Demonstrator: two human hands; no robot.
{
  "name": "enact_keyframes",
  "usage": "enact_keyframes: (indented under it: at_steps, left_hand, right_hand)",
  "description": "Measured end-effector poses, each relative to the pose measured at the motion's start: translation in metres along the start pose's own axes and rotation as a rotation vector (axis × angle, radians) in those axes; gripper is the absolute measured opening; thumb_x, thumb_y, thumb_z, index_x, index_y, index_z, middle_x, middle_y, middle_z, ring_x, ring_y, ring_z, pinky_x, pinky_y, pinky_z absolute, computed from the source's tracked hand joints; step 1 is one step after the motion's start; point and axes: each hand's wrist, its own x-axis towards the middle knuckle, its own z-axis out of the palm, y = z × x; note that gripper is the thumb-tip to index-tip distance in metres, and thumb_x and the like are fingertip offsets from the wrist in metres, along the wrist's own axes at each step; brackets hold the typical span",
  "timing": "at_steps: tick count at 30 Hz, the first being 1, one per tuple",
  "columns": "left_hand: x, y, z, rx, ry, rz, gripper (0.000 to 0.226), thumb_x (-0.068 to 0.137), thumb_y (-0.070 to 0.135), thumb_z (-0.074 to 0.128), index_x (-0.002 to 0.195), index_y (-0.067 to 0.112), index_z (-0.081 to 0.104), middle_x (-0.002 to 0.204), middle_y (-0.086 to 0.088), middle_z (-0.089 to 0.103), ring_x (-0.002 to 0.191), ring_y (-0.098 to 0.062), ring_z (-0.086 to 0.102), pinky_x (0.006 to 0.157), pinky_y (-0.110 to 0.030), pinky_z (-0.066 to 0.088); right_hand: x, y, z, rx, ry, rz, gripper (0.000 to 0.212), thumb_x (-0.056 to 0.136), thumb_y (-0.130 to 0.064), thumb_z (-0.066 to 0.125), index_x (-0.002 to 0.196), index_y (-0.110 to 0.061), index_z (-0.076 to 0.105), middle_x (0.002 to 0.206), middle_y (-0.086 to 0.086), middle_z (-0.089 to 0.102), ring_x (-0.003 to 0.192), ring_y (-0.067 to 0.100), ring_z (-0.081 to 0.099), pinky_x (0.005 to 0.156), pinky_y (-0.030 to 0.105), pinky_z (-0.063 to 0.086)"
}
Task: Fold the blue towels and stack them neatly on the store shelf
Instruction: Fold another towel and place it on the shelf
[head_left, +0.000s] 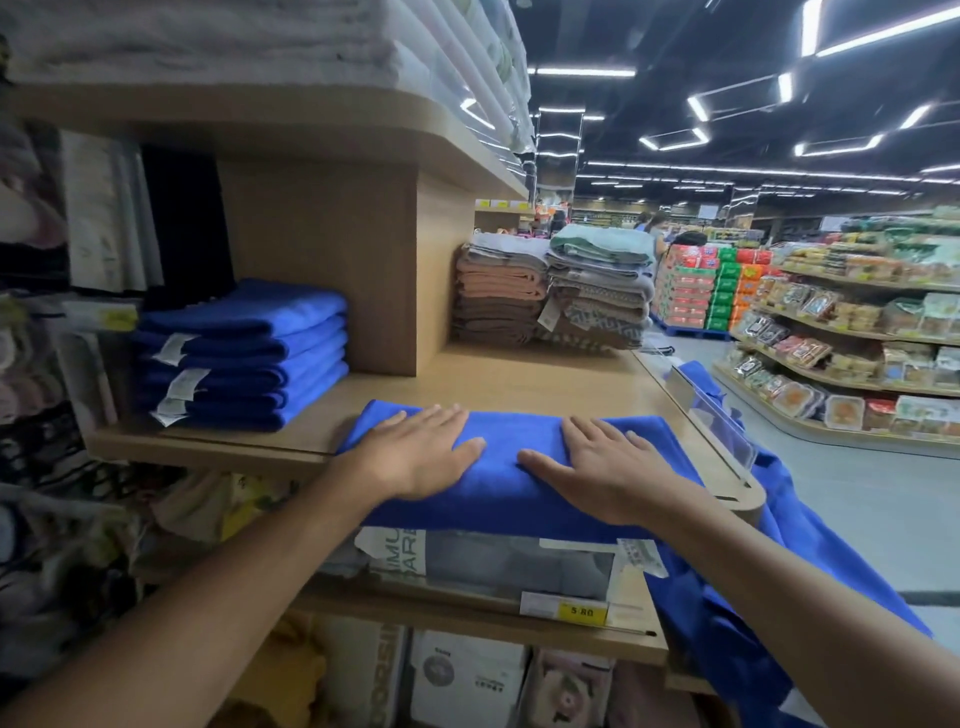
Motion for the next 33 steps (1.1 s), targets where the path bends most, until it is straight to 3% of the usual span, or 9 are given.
enact_keyframes:
  at_steps: [5, 8, 11, 14, 19, 24, 27, 29, 33]
  left_hand:
    - [0.058, 0.001, -0.012, 0.044, -0.077, -0.020, 0.070, 0.103, 0.056, 0.016, 0.162, 0.019, 0.008, 0.170, 0.005, 0.003, 0.156, -0.014, 0.005, 0.126, -0.043, 0.006]
    - [0.086, 0.009, -0.017, 0.009, -0.080, -0.030, 0.066, 0.104, 0.050, 0.020, 0.160, 0.016, 0.016, 0.169, -0.002, 0.011, 0.155, -0.021, 0.012, 0.124, -0.049, 0.012]
    - [0.095, 0.012, -0.013, -0.016, -0.063, -0.020, 0.061, 0.104, 0.045, 0.020, 0.159, 0.019, 0.021, 0.168, -0.001, 0.017, 0.155, -0.018, 0.015, 0.123, -0.050, 0.011]
    - [0.092, 0.009, -0.006, -0.005, -0.045, -0.017, 0.061, 0.104, 0.044, 0.017, 0.161, 0.023, 0.015, 0.169, 0.007, 0.011, 0.155, -0.012, 0.009, 0.123, -0.048, 0.006]
    - [0.090, 0.007, -0.006, -0.021, -0.040, -0.020, 0.061, 0.104, 0.046, 0.015, 0.162, 0.024, 0.011, 0.169, 0.010, 0.006, 0.155, -0.010, 0.005, 0.124, -0.046, 0.003]
    - [0.089, 0.007, -0.005, -0.030, -0.046, -0.012, 0.062, 0.103, 0.046, 0.014, 0.162, 0.025, 0.010, 0.169, 0.011, 0.003, 0.155, -0.009, 0.003, 0.124, -0.045, 0.000]
    - [0.088, 0.008, -0.006, -0.025, -0.044, -0.007, 0.063, 0.103, 0.046, 0.014, 0.162, 0.025, 0.010, 0.169, 0.010, 0.004, 0.155, -0.010, 0.003, 0.125, -0.046, 0.001]
    - [0.086, 0.009, -0.006, -0.023, -0.048, -0.010, 0.062, 0.103, 0.046, 0.014, 0.162, 0.025, 0.009, 0.169, 0.010, 0.004, 0.155, -0.010, 0.003, 0.125, -0.046, 0.001]
    - [0.083, 0.011, -0.008, -0.020, -0.048, -0.008, 0.062, 0.104, 0.045, 0.014, 0.162, 0.025, 0.009, 0.169, 0.009, 0.005, 0.155, -0.011, 0.004, 0.126, -0.047, 0.002]
  right_hand:
    - [0.059, 0.014, -0.015, -0.021, -0.171, 0.029, 0.098, 0.088, -0.084, 0.022, 0.159, -0.017, 0.026, 0.168, -0.001, 0.021, 0.155, 0.020, 0.018, 0.123, 0.051, 0.016]
    - [0.098, 0.010, -0.017, -0.016, -0.162, 0.058, 0.075, 0.097, -0.064, 0.031, 0.153, -0.013, 0.035, 0.165, 0.006, 0.029, 0.151, 0.026, 0.026, 0.120, 0.051, 0.022]
    - [0.107, -0.018, -0.005, 0.073, -0.126, -0.071, 0.057, 0.102, -0.046, 0.028, 0.151, -0.018, 0.038, 0.165, 0.004, 0.029, 0.151, 0.024, 0.026, 0.121, 0.049, 0.022]
    - [0.100, -0.024, 0.007, 0.027, -0.115, -0.095, 0.059, 0.101, -0.054, 0.019, 0.153, -0.031, 0.035, 0.166, -0.008, 0.024, 0.152, 0.018, 0.020, 0.120, 0.053, 0.017]
    - [0.087, 0.023, -0.006, -0.015, -0.147, 0.070, 0.081, 0.093, -0.075, 0.018, 0.160, -0.029, 0.022, 0.169, -0.010, 0.015, 0.156, 0.017, 0.012, 0.122, 0.050, 0.011]
    - [0.069, 0.086, -0.017, 0.038, -0.151, 0.223, 0.077, 0.100, -0.068, 0.021, 0.160, -0.019, 0.022, 0.169, 0.001, 0.016, 0.155, 0.023, 0.014, 0.123, 0.044, 0.016]
    - [0.063, 0.093, -0.019, 0.014, -0.075, 0.295, 0.059, 0.105, -0.054, 0.028, 0.143, -0.010, 0.043, 0.154, 0.017, 0.041, 0.138, 0.035, 0.043, 0.104, 0.042, 0.036]
    - [0.060, 0.086, -0.021, -0.032, 0.006, 0.302, 0.037, 0.105, -0.044, 0.037, 0.121, -0.013, 0.050, 0.135, 0.018, 0.057, 0.118, 0.037, 0.054, 0.084, 0.040, 0.038]
    - [0.061, 0.075, -0.036, -0.072, -0.003, 0.316, 0.030, 0.102, -0.034, 0.051, 0.118, -0.009, 0.050, 0.126, 0.018, 0.062, 0.110, 0.035, 0.058, 0.079, 0.037, 0.042]
